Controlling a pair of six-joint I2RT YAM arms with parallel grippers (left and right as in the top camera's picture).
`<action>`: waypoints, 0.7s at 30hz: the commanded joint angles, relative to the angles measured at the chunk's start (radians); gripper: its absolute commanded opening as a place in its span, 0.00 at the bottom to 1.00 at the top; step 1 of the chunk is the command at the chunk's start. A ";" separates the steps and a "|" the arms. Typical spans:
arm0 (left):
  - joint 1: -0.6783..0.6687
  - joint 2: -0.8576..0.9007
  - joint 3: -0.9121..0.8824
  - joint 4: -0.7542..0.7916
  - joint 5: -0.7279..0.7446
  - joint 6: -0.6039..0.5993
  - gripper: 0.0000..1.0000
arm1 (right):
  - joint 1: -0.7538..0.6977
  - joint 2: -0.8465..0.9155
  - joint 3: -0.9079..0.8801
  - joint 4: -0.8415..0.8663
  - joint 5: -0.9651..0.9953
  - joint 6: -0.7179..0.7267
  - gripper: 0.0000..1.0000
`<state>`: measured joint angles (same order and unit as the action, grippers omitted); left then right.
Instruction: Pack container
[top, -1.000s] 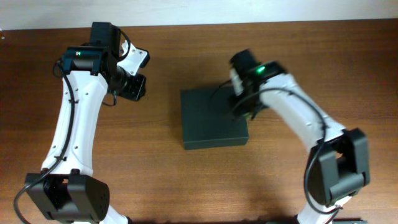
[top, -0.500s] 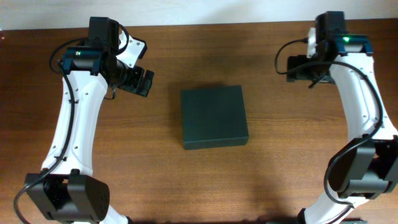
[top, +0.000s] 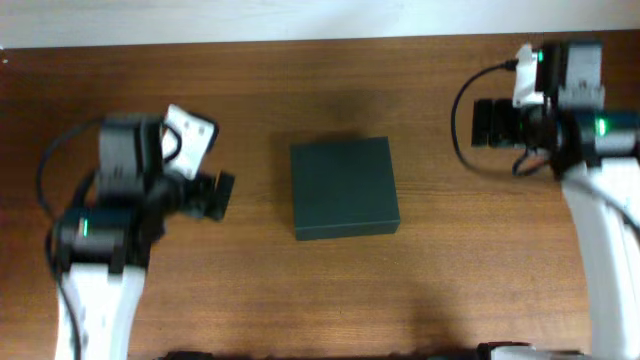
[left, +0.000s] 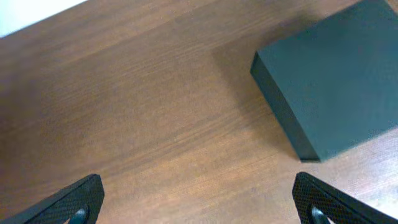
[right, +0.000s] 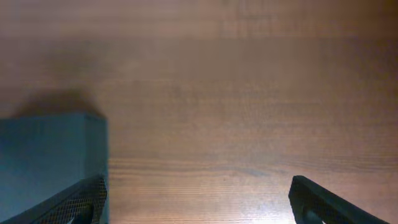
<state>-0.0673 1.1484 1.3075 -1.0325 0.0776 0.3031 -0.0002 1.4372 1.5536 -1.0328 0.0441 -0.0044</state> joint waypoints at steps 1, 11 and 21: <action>-0.002 -0.156 -0.139 0.028 0.000 -0.025 0.99 | 0.062 -0.174 -0.195 0.061 -0.005 -0.007 0.94; -0.002 -0.565 -0.316 0.018 -0.041 -0.093 0.99 | 0.230 -0.757 -0.630 0.104 0.111 0.212 0.99; -0.002 -0.620 -0.328 0.007 -0.041 -0.093 0.99 | 0.236 -0.971 -0.703 0.086 0.111 0.223 0.99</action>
<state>-0.0673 0.5320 0.9867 -1.0248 0.0475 0.2226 0.2253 0.4736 0.8616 -0.9512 0.1318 0.1978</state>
